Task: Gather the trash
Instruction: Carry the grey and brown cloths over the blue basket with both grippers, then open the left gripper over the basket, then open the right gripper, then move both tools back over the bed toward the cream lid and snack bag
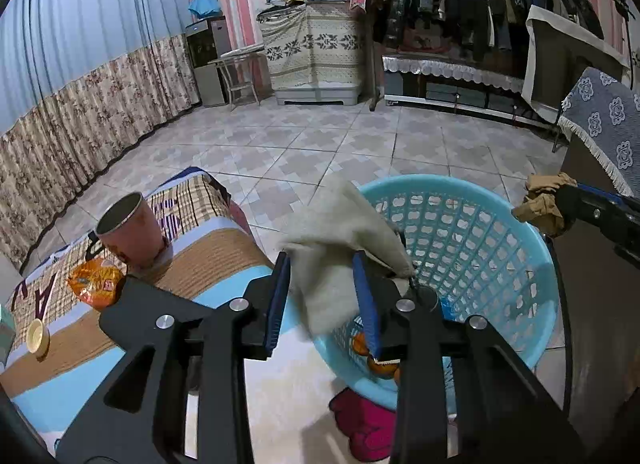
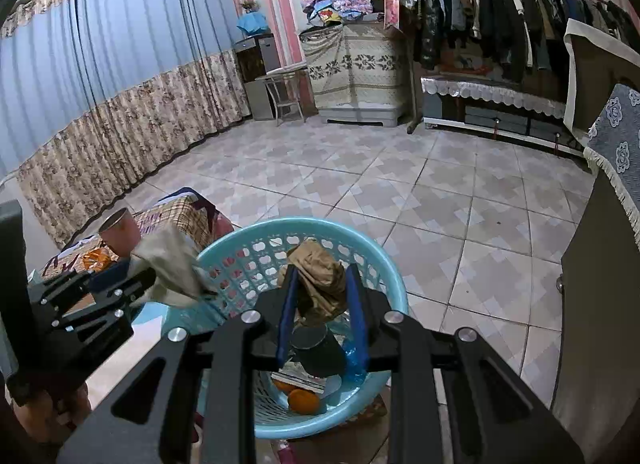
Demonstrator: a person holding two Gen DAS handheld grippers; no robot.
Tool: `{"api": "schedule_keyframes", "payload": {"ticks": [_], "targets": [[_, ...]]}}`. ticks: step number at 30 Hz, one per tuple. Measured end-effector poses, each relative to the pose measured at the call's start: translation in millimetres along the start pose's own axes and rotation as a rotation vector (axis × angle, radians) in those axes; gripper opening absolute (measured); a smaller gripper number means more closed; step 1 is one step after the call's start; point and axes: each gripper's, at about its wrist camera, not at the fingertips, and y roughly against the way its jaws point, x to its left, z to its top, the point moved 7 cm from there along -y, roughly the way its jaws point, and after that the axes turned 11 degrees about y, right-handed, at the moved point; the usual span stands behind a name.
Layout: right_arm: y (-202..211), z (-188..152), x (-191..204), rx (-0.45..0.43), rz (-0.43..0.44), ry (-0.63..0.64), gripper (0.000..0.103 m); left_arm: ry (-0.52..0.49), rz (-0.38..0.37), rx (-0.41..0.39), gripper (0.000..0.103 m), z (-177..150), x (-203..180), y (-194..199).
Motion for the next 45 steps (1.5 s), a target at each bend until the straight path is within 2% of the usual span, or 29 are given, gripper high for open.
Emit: {"api": "schedule_keyframes", "payload": {"ticks": [3, 5, 7, 11, 17, 28, 29, 30, 32, 34, 36, 37, 39, 41, 45], "targets": [[-1, 1, -3, 0.001, -0.002, -0.008, 0.025, 0.007, -0.012, -0.016, 0.048, 5, -1, 5], [-2, 1, -3, 0.001, -0.001, -0.012, 0.025, 0.012, -0.009, -0.026, 0.049, 9, 1, 8], [-2, 0, -3, 0.001, 0.000, -0.008, 0.025, 0.031, 0.006, -0.037, 0.054, 12, 8, 11], [-5, -1, 0, 0.005, -0.001, 0.002, 0.025, 0.059, 0.044, -0.078, 0.074, 20, 23, 23], [-14, -4, 13, 0.021, 0.007, 0.015, 0.025, 0.100, 0.087, -0.140, 0.090, 34, 51, 45], [-34, 7, 36, 0.028, -0.011, 0.054, 0.027, 0.147, 0.128, -0.161, 0.094, 37, 88, 59], [-35, 9, 38, 0.025, -0.024, 0.064, 0.036, 0.154, 0.130, -0.160, 0.094, 35, 94, 59], [-35, 10, 39, 0.019, -0.030, 0.067, 0.050, 0.160, 0.133, -0.161, 0.094, 34, 99, 60], [-35, 13, 40, 0.010, -0.038, 0.071, 0.059, 0.167, 0.142, -0.165, 0.094, 33, 105, 62], [-35, 14, 42, 0.011, -0.041, 0.072, 0.062, 0.171, 0.154, -0.172, 0.094, 32, 113, 66], [-34, 16, 41, 0.005, -0.042, 0.069, 0.075, 0.180, 0.162, -0.177, 0.096, 31, 121, 70], [-33, 16, 43, -0.002, -0.048, 0.066, 0.077, 0.185, 0.163, -0.182, 0.096, 30, 125, 73], [-32, 18, 46, -0.010, -0.059, 0.068, 0.088, 0.189, 0.174, -0.197, 0.097, 29, 136, 79], [-33, 18, 54, -0.015, -0.068, 0.070, 0.094, 0.194, 0.185, -0.206, 0.097, 27, 148, 85], [-35, 17, 68, -0.011, -0.068, 0.071, 0.095, 0.209, 0.212, -0.209, 0.097, 20, 180, 95]]}}
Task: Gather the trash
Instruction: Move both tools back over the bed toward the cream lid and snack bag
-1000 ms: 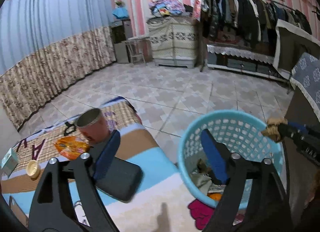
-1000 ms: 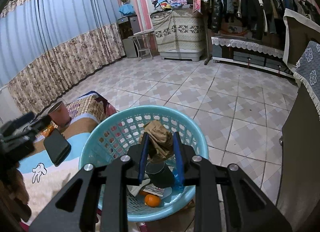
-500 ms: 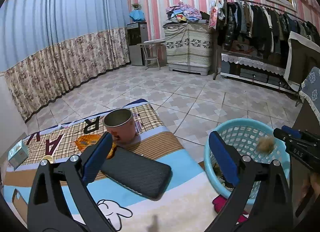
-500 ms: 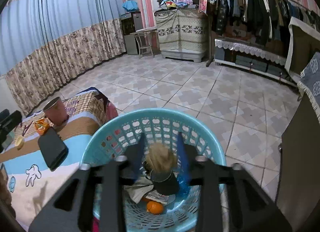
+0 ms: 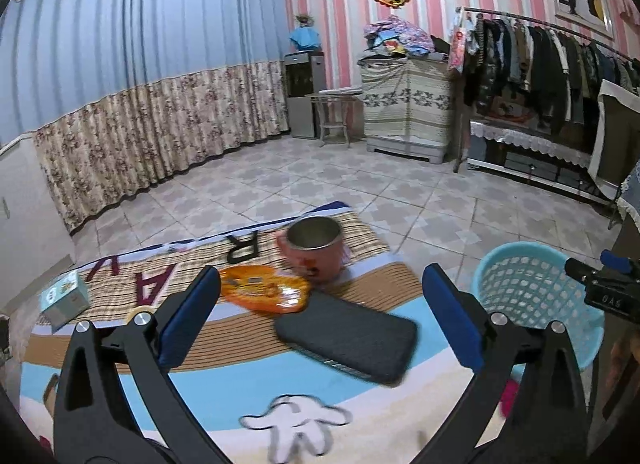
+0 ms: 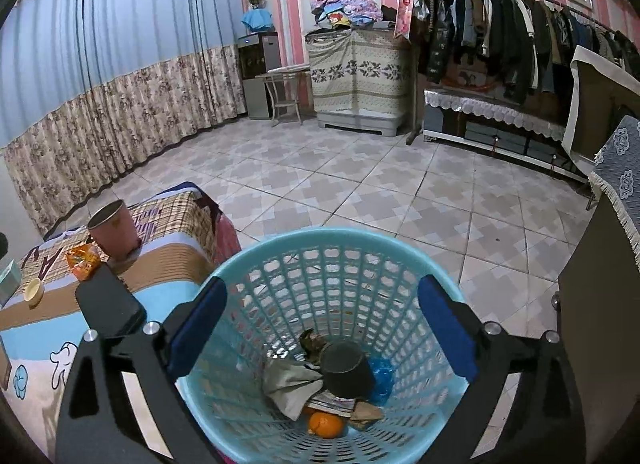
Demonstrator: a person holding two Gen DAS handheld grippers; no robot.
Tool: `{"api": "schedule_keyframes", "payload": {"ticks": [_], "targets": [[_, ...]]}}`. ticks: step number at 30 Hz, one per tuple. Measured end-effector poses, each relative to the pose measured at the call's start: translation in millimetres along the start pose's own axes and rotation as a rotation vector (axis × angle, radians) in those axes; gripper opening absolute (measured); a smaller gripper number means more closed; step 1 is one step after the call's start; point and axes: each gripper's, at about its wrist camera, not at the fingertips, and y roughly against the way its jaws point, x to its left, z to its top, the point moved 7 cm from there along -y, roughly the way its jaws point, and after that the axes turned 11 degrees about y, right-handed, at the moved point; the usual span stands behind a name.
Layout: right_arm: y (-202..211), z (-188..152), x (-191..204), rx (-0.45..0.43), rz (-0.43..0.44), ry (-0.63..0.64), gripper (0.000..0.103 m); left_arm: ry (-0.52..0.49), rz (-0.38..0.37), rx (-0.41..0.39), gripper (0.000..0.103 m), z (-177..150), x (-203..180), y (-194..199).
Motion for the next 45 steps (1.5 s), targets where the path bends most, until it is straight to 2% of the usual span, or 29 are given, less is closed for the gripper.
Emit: {"api": "schedule_keyframes", "payload": {"ticks": [9, 16, 21, 26, 33, 36, 45], "targets": [[-1, 9, 77, -0.028, 0.039, 0.024, 0.095, 0.083, 0.089, 0.003, 0.098, -2, 102, -1], [1, 28, 163, -0.068, 0.120, 0.096, 0.095, 0.158, 0.177, 0.069, 0.098, 1, 185, -15], [-5, 37, 215, -0.063, 0.171, 0.134, 0.095, 0.188, 0.218, 0.068, 0.098, 3, 223, -15], [-15, 36, 257, -0.044, 0.208, 0.170, 0.095, 0.174, 0.280, 0.111, 0.098, -14, 256, -30], [-46, 30, 282, 0.022, 0.227, 0.189, 0.095, 0.203, 0.283, 0.206, 0.098, -41, 263, -73], [-55, 30, 285, 0.042, 0.217, 0.208, 0.095, 0.217, 0.260, 0.235, 0.098, -47, 256, -92], [-77, 38, 285, 0.071, 0.243, 0.183, 0.095, 0.208, 0.281, 0.339, 0.096, -63, 251, -138]]}}
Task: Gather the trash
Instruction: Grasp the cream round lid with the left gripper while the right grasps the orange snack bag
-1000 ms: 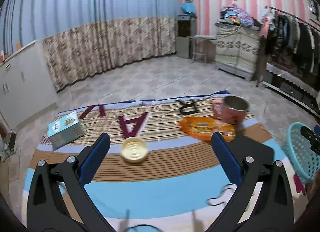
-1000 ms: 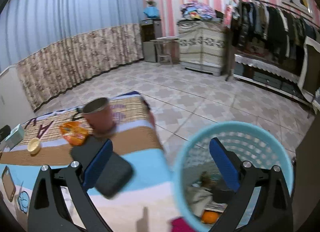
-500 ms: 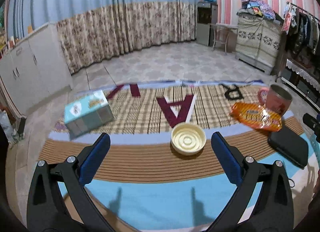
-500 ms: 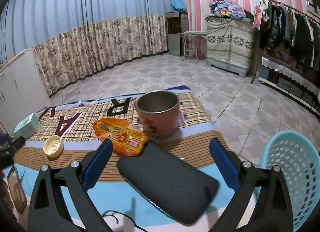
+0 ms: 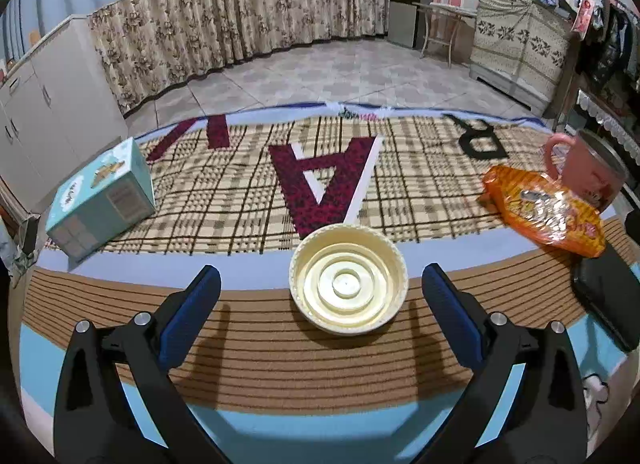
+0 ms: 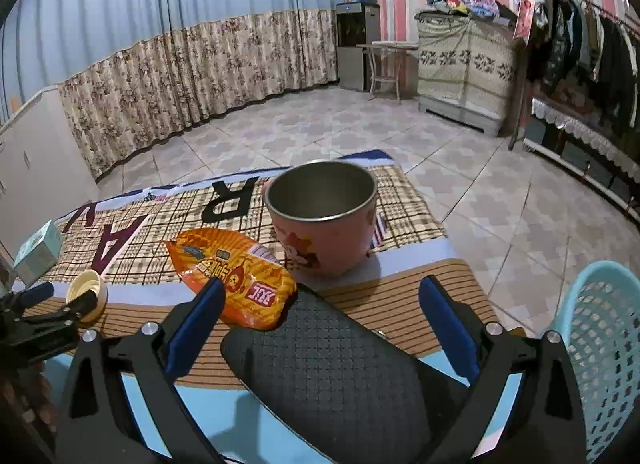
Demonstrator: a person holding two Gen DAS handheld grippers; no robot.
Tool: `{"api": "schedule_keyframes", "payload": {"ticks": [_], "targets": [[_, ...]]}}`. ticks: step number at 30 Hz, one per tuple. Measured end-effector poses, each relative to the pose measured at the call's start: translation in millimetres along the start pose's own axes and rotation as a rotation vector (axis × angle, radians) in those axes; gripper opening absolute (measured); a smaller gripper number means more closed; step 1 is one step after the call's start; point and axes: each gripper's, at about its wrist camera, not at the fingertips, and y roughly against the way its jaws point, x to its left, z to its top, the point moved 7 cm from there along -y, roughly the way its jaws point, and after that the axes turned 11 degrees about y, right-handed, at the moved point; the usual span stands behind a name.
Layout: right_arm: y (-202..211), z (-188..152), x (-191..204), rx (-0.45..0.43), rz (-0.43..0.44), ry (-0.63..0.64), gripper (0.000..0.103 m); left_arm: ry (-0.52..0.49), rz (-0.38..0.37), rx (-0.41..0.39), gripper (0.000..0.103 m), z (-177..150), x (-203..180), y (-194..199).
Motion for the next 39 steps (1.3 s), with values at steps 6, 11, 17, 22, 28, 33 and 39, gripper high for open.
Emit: {"api": "schedule_keyframes", "payload": {"ticks": [6, 11, 17, 22, 28, 33, 39], "targets": [[-7, -2, 2, 0.017, 0.013, 0.014, 0.095, 0.014, -0.039, 0.041, 0.077, -4, 0, -12], [-11, -5, 9, 0.029, 0.020, 0.036, 0.095, 0.003, -0.068, 0.026, 0.061, -5, -3, -8], [-18, -6, 17, 0.044, 0.034, 0.046, 0.094, 0.013, -0.083, 0.002, 0.061, -6, 4, 5], [-33, -2, 31, 0.059, 0.040, 0.082, 0.088, -0.026, -0.025, -0.062, 0.061, -4, 13, 24], [-48, -4, 36, 0.102, 0.036, 0.108, 0.062, -0.003, -0.006, -0.133, 0.061, 7, 33, 47], [-43, -2, 29, 0.082, 0.028, 0.108, 0.031, 0.017, 0.000, -0.163, 0.061, 11, 37, 56], [-36, 1, 22, 0.054, 0.011, 0.115, 0.012, -0.019, 0.018, -0.181, 0.061, 9, 31, 62]]}}
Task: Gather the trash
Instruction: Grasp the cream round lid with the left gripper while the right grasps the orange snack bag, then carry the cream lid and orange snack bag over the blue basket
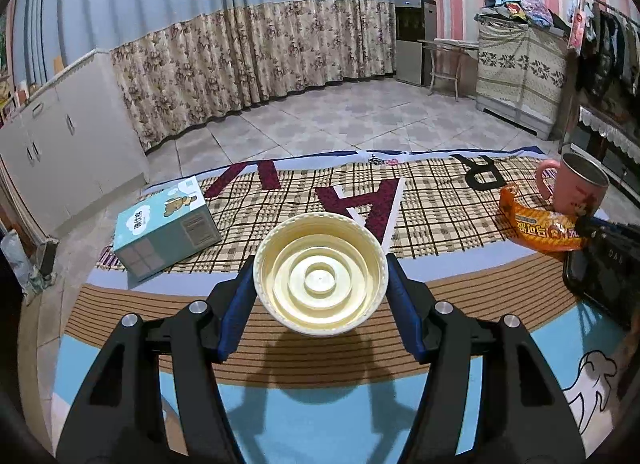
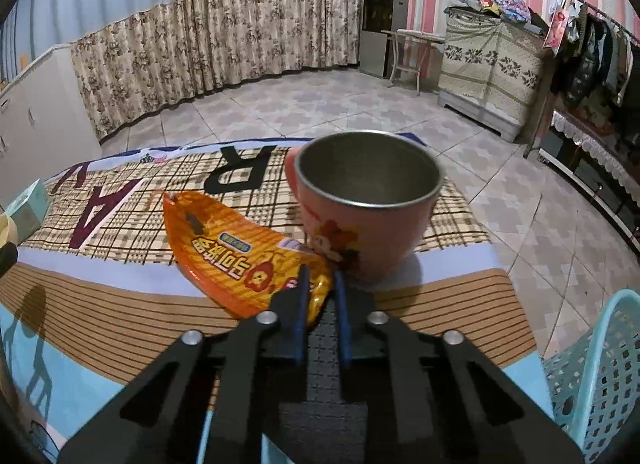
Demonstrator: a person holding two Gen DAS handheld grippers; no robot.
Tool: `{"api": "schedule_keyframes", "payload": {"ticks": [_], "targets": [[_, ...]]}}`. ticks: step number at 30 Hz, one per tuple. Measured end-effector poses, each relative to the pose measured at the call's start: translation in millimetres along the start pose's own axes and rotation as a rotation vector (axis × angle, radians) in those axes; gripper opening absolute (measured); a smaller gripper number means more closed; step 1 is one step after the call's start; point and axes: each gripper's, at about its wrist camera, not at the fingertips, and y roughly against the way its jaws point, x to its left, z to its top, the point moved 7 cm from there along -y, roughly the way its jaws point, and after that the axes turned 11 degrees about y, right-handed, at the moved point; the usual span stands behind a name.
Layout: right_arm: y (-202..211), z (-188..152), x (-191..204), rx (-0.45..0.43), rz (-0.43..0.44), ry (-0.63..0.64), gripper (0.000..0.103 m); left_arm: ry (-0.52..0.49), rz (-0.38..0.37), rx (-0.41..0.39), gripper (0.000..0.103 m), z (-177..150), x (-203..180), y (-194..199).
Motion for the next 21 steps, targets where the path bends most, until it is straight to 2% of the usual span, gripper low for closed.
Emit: {"api": "schedule_keyframes", "payload": {"ticks": [5, 12, 21], "targets": [[13, 4, -11, -0.043, 0.008, -0.022, 0.007, -0.016, 0.008, -0.012, 0.061, -1, -3, 5], [40, 9, -22, -0.106, 0.021, -0.044, 0.007, -0.006, -0.006, -0.035, 0.061, 7, -4, 15], [85, -5, -47, -0.142, 0.029, -0.085, 0.007, -0.068, -0.039, -0.084, 0.061, 15, -39, 49]]}}
